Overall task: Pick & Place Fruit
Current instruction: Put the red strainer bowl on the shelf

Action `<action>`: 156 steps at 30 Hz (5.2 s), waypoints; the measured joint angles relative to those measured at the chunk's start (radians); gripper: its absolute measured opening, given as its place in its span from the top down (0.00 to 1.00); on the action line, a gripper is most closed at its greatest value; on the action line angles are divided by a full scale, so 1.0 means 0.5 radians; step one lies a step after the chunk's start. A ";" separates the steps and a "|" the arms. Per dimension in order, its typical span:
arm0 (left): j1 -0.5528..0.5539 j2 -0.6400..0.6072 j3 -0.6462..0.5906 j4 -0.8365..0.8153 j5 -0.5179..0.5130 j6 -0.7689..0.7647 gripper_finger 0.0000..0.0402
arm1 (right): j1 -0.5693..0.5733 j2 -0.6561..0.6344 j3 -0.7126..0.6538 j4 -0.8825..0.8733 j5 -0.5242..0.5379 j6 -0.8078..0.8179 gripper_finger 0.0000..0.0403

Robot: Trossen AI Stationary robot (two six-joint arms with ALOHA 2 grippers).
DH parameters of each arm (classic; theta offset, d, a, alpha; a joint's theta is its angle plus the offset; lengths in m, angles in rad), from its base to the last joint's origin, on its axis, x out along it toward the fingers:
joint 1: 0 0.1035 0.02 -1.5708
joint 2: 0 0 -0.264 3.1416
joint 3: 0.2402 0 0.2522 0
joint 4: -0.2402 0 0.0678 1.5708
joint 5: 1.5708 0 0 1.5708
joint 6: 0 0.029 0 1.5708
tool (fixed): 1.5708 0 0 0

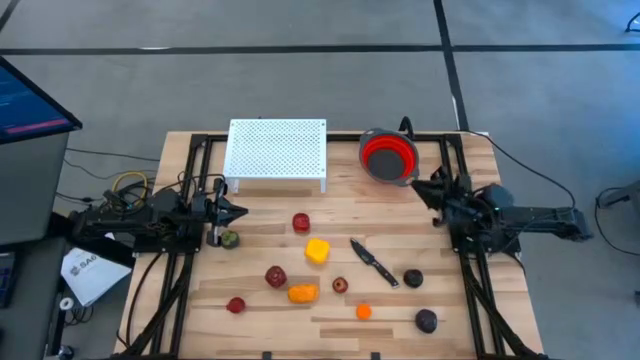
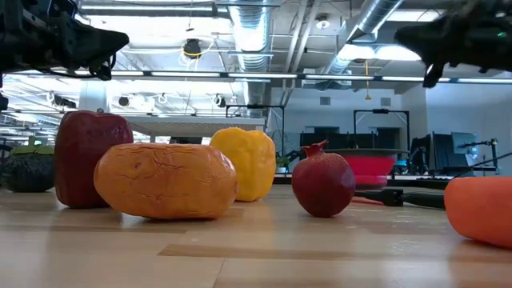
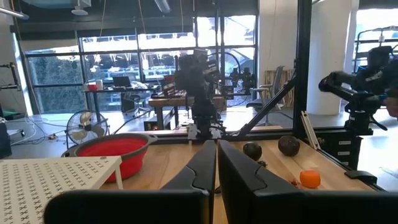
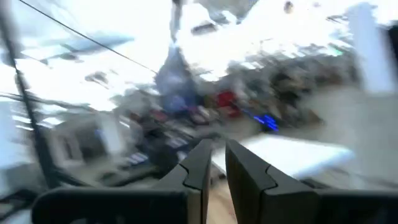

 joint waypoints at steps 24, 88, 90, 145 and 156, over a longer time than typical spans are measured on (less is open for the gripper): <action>0.000 0.005 0.000 0.038 0.006 -0.004 0.97 | -1.575 2.859 2.256 -2.318 -0.253 -0.447 0.37; 0.000 0.006 0.000 0.060 0.001 -0.006 0.97 | -1.074 3.021 2.578 -0.471 -1.675 0.889 0.98; 0.000 0.005 0.000 0.060 0.001 -0.007 0.97 | -1.060 3.157 2.730 -0.584 -1.570 0.896 0.97; 0.000 0.301 0.161 0.510 -0.590 -0.208 0.97 | -0.852 2.794 2.730 -1.386 -0.514 -0.399 0.29; 0.117 1.758 1.385 -0.442 -1.194 0.050 0.82 | 0.083 2.295 1.395 -0.631 0.242 -0.043 0.29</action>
